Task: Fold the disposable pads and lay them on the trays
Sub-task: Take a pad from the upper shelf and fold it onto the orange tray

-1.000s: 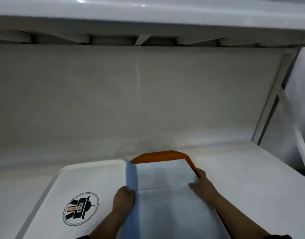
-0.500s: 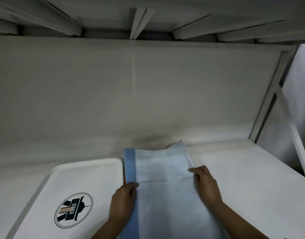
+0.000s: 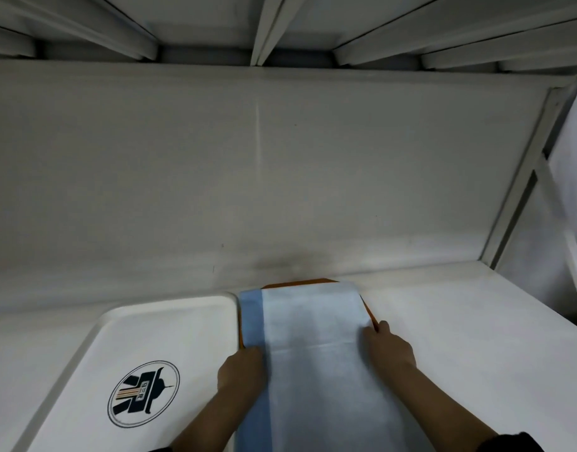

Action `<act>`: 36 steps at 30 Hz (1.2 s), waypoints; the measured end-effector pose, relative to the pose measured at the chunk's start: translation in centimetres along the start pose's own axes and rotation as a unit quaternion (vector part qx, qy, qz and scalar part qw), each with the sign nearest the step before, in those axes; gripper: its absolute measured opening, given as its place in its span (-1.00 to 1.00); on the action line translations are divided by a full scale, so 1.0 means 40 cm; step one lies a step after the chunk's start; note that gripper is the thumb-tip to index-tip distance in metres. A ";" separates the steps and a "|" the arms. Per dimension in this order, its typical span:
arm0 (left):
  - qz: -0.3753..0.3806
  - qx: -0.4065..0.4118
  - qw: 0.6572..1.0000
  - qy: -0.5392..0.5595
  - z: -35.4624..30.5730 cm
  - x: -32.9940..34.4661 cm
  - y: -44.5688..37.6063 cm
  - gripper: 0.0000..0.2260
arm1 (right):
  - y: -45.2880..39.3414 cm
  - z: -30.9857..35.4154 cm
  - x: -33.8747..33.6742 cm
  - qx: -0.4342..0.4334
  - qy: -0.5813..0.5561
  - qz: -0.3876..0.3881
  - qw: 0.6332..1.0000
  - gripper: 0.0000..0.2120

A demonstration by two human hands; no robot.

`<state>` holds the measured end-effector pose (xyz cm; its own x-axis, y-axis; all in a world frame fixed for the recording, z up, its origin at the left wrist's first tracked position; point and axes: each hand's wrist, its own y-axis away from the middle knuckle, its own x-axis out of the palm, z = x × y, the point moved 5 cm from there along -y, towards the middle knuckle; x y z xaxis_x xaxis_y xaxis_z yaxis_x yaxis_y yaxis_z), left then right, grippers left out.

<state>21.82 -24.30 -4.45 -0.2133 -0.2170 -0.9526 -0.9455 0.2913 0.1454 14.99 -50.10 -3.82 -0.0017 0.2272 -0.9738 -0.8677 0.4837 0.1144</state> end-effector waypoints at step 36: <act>0.020 0.165 0.979 -0.117 -0.104 0.038 -0.094 -0.41 | -0.035 0.243 0.062 -0.232 -0.054 -0.028 0.971 -0.24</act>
<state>24.03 -29.58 -5.32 -0.1507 0.0084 -0.9885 -0.7986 0.5883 0.1268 21.04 -41.98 -4.47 0.0818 0.3117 -0.9466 -0.9955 0.0707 -0.0627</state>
